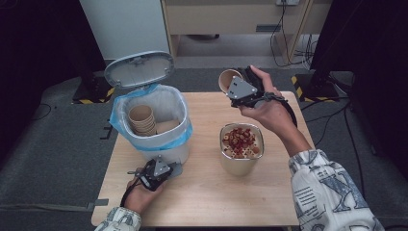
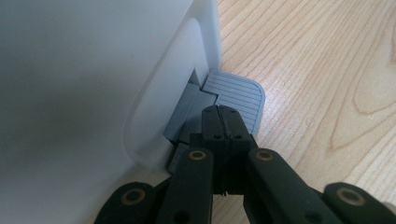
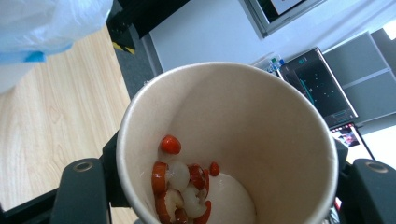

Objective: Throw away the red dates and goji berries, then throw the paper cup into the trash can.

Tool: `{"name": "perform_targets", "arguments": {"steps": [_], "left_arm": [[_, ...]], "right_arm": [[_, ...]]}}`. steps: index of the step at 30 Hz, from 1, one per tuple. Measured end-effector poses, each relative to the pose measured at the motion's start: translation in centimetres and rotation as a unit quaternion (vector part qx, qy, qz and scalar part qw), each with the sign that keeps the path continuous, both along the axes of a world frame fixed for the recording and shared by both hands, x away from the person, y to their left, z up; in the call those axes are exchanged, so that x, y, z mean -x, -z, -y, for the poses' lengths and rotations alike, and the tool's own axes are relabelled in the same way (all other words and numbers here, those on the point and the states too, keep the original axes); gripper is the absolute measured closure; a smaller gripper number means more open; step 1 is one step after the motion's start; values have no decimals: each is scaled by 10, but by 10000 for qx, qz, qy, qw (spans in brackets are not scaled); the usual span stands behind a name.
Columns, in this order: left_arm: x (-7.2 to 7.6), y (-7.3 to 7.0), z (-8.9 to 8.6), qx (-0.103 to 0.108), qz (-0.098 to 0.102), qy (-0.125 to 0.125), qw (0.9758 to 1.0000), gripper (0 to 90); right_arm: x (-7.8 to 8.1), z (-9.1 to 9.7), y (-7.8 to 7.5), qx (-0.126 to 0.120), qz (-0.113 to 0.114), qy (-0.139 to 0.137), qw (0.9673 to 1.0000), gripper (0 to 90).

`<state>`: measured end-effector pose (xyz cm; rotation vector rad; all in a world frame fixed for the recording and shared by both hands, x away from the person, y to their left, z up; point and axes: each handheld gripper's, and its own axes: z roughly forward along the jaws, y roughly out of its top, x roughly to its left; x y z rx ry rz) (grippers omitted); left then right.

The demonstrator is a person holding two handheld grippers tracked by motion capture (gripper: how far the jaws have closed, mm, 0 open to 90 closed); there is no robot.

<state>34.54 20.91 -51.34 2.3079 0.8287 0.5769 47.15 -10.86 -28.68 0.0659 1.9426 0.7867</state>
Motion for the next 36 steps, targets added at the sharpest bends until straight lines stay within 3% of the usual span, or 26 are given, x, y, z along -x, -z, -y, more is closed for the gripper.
{"name": "perform_targets", "arguments": {"steps": [8,20,36], "left_arm": [[0,0,0,9,5,2,10000,894],[0,0,0,7,4,3,10000,894],[0,0,0,7,4,4,10000,893]], "right_arm": [[-1,-6,0,-305,-197,-108,9993,303],[0,-21,0,-543,-402,-310,9972,303],[1,-45,-5,-1070,-910,-617,9882,303]]}}
